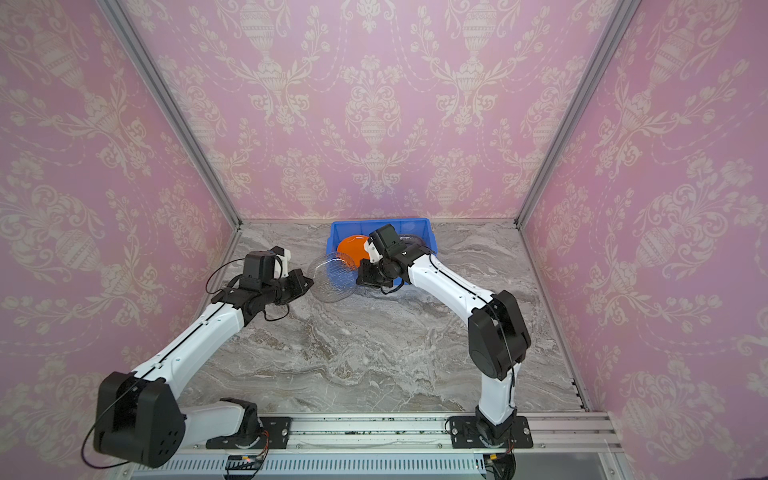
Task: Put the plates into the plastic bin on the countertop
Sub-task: 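Carry the clear glass plate with the left gripper onto the glass dish stack and release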
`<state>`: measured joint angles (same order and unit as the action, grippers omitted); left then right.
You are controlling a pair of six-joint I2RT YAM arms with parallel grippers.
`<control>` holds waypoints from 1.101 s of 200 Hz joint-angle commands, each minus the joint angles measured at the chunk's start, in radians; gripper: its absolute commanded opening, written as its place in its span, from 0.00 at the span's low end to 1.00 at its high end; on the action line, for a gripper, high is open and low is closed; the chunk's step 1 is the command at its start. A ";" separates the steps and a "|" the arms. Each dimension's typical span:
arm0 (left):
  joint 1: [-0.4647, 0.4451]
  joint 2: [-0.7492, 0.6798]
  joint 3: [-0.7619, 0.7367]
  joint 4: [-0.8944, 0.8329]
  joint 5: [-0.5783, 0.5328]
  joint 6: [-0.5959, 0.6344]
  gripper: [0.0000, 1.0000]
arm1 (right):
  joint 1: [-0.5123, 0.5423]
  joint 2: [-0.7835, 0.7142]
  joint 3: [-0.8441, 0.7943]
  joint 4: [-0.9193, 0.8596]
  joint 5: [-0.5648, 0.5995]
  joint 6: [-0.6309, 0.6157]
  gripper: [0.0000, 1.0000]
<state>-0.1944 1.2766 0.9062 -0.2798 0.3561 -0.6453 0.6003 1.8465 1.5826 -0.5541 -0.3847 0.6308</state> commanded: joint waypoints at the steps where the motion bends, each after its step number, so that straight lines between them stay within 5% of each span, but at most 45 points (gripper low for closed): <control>1: -0.007 0.023 0.061 -0.018 -0.003 0.023 0.00 | -0.018 -0.050 0.013 0.000 -0.014 0.008 0.05; 46: -0.017 0.123 0.253 -0.080 -0.010 0.075 0.00 | -0.163 -0.214 -0.079 0.005 0.091 0.010 0.30; 76: -0.064 0.272 0.450 -0.120 -0.026 0.118 0.00 | -0.261 -0.374 -0.163 0.021 0.195 -0.005 0.32; 129: -0.175 0.675 0.919 -0.220 -0.005 0.153 0.00 | -0.358 -0.449 -0.257 0.020 0.115 0.020 0.33; 220: -0.240 1.351 1.835 -0.548 0.017 0.052 0.00 | -0.430 -0.484 -0.369 0.093 0.037 0.063 0.33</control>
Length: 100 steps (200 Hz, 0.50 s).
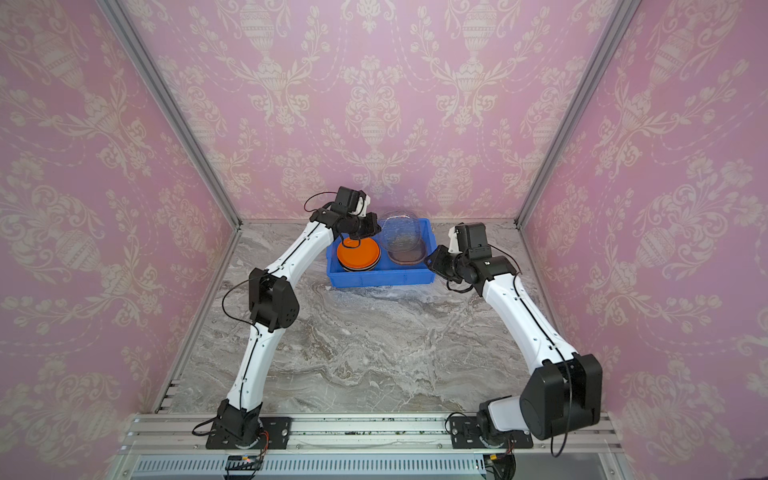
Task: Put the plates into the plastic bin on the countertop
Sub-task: 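Carry the clear glass plate with the left gripper onto the glass dish stack and release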
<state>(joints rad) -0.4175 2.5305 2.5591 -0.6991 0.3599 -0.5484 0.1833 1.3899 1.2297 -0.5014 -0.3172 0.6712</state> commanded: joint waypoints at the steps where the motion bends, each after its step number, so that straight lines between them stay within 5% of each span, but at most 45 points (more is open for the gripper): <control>1: -0.018 0.102 0.188 -0.130 0.013 -0.046 0.00 | -0.014 -0.027 -0.016 0.040 -0.031 0.023 0.33; 100: -0.033 0.191 0.148 -0.031 0.025 -0.122 0.03 | -0.038 -0.014 -0.032 0.044 -0.085 0.015 0.33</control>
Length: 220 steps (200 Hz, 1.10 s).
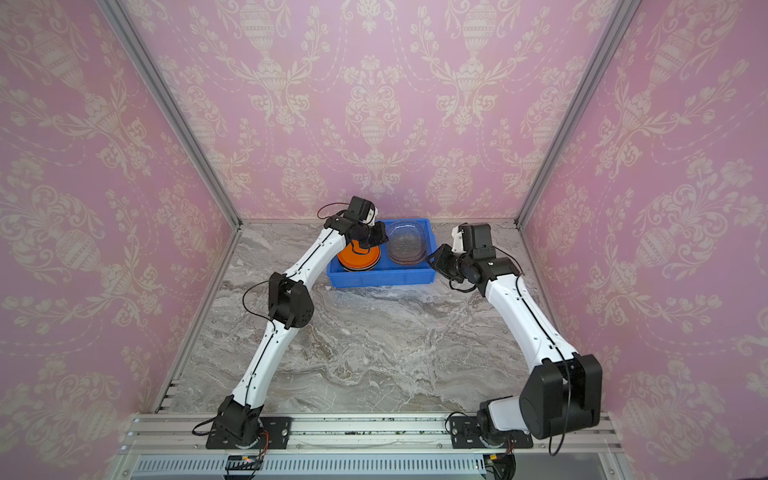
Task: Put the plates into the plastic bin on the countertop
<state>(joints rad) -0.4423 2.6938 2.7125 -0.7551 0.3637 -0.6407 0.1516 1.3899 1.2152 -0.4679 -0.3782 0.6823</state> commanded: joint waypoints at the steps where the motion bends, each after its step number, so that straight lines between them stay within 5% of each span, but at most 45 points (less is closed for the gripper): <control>1: -0.009 0.029 -0.005 0.026 0.022 -0.030 0.05 | -0.006 -0.014 -0.018 0.012 -0.024 0.004 0.33; 22: -0.010 0.032 -0.005 0.032 0.026 -0.033 0.34 | -0.006 -0.019 -0.025 0.017 -0.024 0.004 0.34; 46: -0.009 0.019 -0.005 0.019 0.006 -0.012 0.50 | -0.006 -0.025 -0.029 0.028 -0.021 0.013 0.34; 140: -0.016 -0.075 -0.033 0.036 -0.007 0.073 0.49 | -0.005 -0.031 -0.032 0.071 -0.038 0.002 0.34; 197: -0.022 -0.353 -0.166 0.040 -0.092 0.234 0.53 | -0.004 -0.075 -0.072 0.101 0.014 -0.122 0.33; 214: -0.021 -0.522 -0.409 0.143 -0.141 0.277 0.59 | -0.006 -0.085 -0.080 0.094 0.057 -0.159 0.53; 220: -0.021 -0.589 -0.518 0.193 -0.163 0.289 0.76 | -0.005 -0.086 -0.086 0.092 0.072 -0.170 0.66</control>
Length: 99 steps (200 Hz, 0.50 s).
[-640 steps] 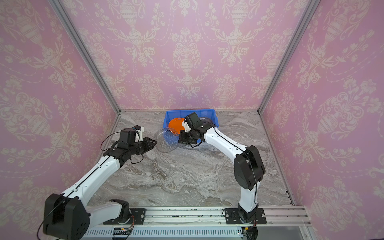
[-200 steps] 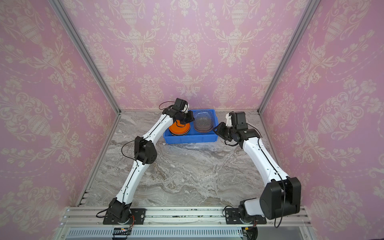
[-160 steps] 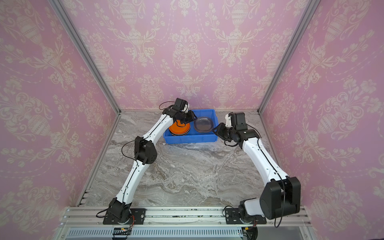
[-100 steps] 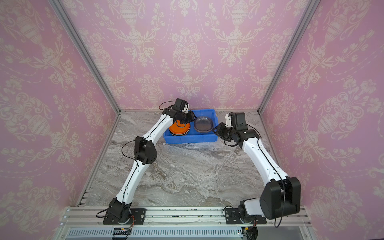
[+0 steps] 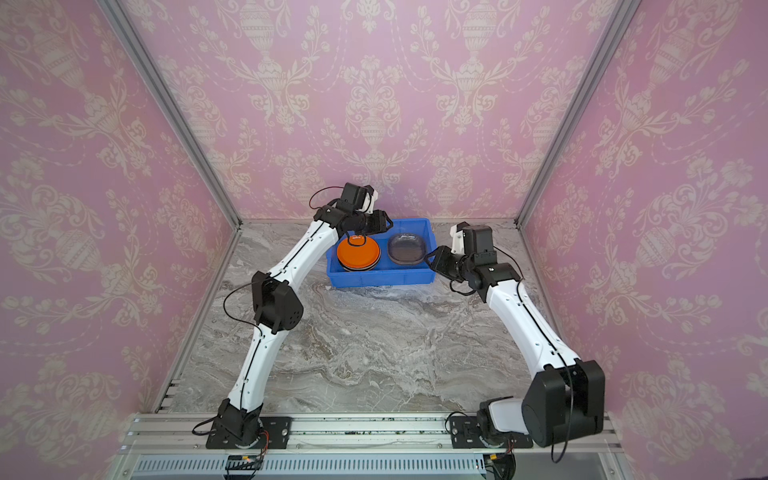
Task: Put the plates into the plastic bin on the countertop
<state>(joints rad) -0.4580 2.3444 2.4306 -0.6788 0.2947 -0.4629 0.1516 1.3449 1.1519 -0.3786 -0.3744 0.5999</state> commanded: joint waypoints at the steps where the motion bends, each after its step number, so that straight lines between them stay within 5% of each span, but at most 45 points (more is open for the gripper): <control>1: -0.005 -0.250 -0.256 0.126 -0.098 0.114 0.78 | -0.005 -0.042 -0.023 0.004 0.070 -0.093 0.69; 13: -0.005 -0.391 -0.484 0.265 -0.141 0.133 0.99 | -0.006 -0.047 -0.034 0.001 0.093 -0.107 0.99; 39: -0.002 -0.654 -0.874 0.496 -0.306 0.182 0.99 | -0.006 -0.059 -0.062 0.001 0.156 -0.143 1.00; 71: 0.000 -0.865 -1.160 0.529 -0.490 0.308 0.99 | -0.004 -0.073 -0.115 0.045 0.258 -0.165 1.00; 99: 0.001 -1.060 -1.458 0.661 -0.598 0.364 0.99 | 0.007 -0.182 -0.333 0.341 0.379 -0.177 1.00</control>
<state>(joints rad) -0.4576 1.4178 1.1683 -0.1574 -0.1398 -0.2111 0.1520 1.2705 0.9722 -0.2733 -0.1387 0.4583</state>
